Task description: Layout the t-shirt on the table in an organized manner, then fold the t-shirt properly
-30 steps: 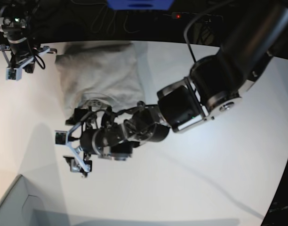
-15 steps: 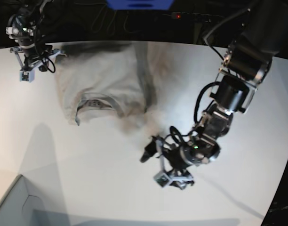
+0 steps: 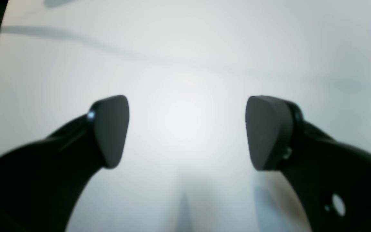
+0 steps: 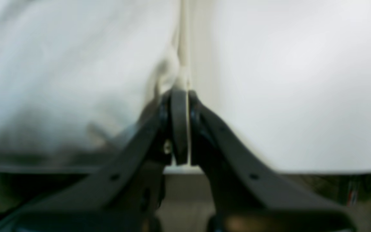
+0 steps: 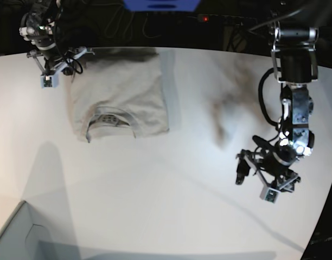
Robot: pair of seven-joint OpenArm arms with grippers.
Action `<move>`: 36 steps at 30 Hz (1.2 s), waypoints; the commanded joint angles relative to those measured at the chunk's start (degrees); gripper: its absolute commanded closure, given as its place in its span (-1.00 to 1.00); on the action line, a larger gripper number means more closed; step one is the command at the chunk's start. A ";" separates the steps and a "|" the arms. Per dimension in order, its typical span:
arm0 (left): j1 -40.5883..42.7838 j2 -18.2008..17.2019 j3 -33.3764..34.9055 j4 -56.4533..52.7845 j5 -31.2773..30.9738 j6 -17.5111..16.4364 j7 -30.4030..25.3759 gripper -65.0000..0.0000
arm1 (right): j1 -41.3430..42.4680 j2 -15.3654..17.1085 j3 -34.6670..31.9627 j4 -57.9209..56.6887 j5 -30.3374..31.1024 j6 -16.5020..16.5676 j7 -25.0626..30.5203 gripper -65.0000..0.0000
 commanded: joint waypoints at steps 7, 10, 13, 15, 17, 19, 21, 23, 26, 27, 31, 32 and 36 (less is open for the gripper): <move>13.95 0.69 -7.24 21.34 -0.58 0.04 11.27 -0.68 | -7.28 -1.65 5.35 8.92 0.75 0.15 1.02 1.00; 22.03 2.89 -12.60 29.77 -0.58 0.04 15.49 -0.68 | -10.27 -1.65 6.76 10.51 0.84 0.15 1.02 1.00; 29.86 6.58 -19.02 37.42 -0.31 0.04 19.35 -0.68 | -11.24 -1.65 9.05 9.54 0.84 0.15 0.40 1.00; 34.25 8.95 -23.06 41.47 -0.49 0.04 22.34 -0.67 | -11.50 -1.65 9.75 7.52 0.84 0.15 0.40 1.00; 38.47 11.06 -26.58 43.40 -0.49 0.04 25.16 -0.61 | -11.50 -1.65 11.16 4.79 0.66 0.15 0.40 1.00; 41.90 12.82 -29.13 43.67 -0.49 0.04 26.92 -0.37 | -11.50 -1.65 13.44 2.42 0.66 0.15 0.40 1.00; 44.80 14.23 -31.50 43.14 -0.49 0.04 27.18 0.00 | -11.50 -1.65 15.82 -0.57 0.66 0.15 0.32 1.00; 47.00 15.81 -33.43 40.68 -0.58 0.04 27.00 0.42 | -11.42 -1.65 17.57 -5.05 0.75 0.15 0.32 1.00; 48.85 16.60 -34.14 34.96 -0.05 -0.05 27.00 0.98 | -10.10 -1.65 18.89 -14.90 0.84 0.15 0.75 1.00; 49.29 16.69 -33.79 31.80 -0.05 -0.05 27.00 1.00 | -9.13 -1.65 18.89 -18.68 0.84 0.15 1.02 1.00; 47.97 15.81 -33.17 16.41 -0.58 -0.32 24.98 1.00 | -5.70 -0.95 18.98 -32.39 0.84 -0.11 2.43 1.00; 47.35 14.84 -33.17 12.72 -0.58 -1.28 22.78 1.00 | -5.26 -0.78 18.98 -35.21 0.84 -0.20 4.36 1.00; 43.75 12.12 -31.50 -7.59 0.22 -9.37 10.39 1.00 | -4.91 -0.78 18.98 -45.32 0.75 -0.81 18.07 1.00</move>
